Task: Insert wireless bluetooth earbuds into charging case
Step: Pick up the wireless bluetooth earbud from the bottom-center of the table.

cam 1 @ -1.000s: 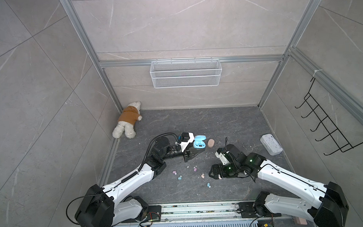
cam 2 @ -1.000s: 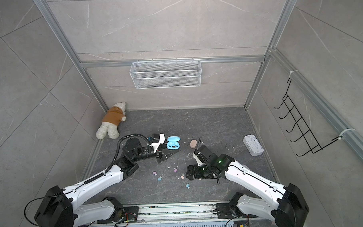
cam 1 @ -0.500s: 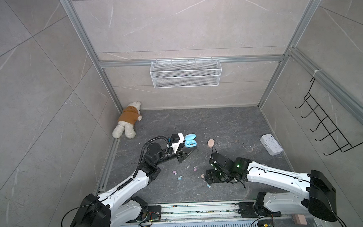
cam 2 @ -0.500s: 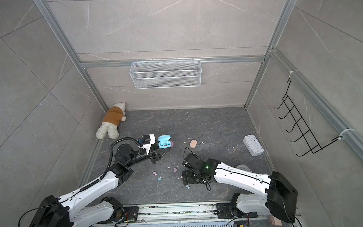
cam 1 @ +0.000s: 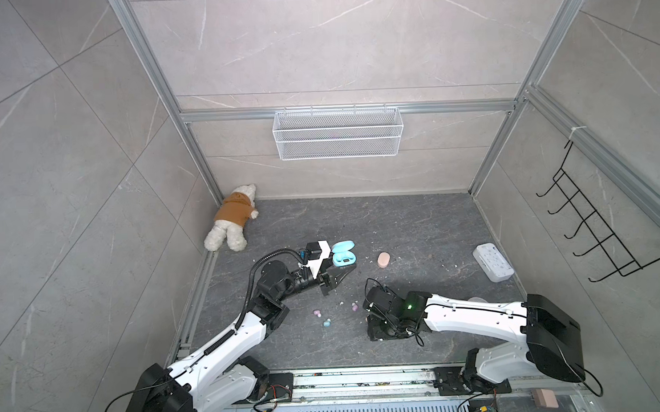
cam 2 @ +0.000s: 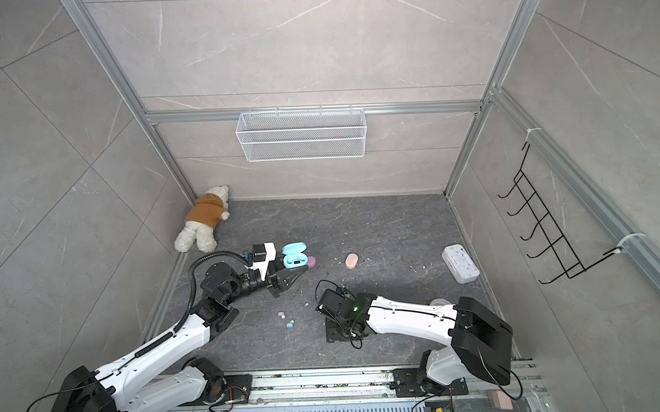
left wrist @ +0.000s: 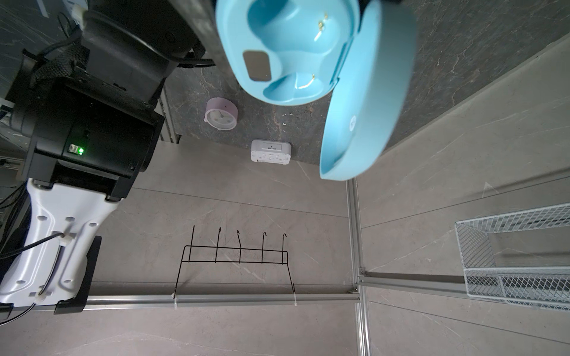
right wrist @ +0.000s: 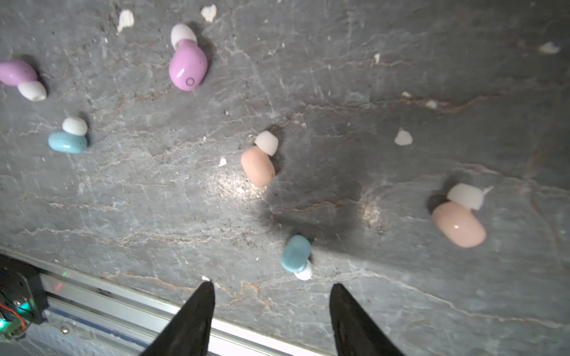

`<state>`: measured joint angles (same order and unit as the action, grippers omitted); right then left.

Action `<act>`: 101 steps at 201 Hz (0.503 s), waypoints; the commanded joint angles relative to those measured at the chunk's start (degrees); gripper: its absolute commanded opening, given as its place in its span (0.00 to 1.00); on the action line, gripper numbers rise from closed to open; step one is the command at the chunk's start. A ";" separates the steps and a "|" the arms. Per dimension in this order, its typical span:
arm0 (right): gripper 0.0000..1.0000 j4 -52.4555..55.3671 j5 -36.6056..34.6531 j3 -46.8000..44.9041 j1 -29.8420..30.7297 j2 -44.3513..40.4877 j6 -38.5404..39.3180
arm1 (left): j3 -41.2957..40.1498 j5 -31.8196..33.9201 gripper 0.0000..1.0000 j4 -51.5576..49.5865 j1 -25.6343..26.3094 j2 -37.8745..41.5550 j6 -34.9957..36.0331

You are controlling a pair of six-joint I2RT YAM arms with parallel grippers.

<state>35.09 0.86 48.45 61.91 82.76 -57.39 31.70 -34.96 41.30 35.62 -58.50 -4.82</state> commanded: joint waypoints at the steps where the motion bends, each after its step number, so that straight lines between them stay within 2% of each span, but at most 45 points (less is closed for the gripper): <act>1: 0.60 1.54 -0.16 1.40 0.40 1.64 -3.32 | 0.17 -0.67 0.11 2.95 -0.15 1.06 0.07; 64: 0.54 -1.22 -0.40 0.31 0.14 4.70 -5.97 | -0.15 -0.69 0.11 3.54 -0.18 0.89 -0.03; 84: 0.44 -1.86 -0.68 0.13 -0.33 5.28 -6.13 | 0.06 -0.68 0.11 3.07 -0.11 1.15 0.10; 101: 0.43 -2.61 -0.71 -0.02 -0.68 5.61 -6.11 | 0.00 -0.59 0.11 2.38 -0.15 1.51 0.42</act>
<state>33.54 0.80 48.75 61.73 87.05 -62.39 31.24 -34.96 41.67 35.62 -58.46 -4.82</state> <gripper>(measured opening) 0.434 0.420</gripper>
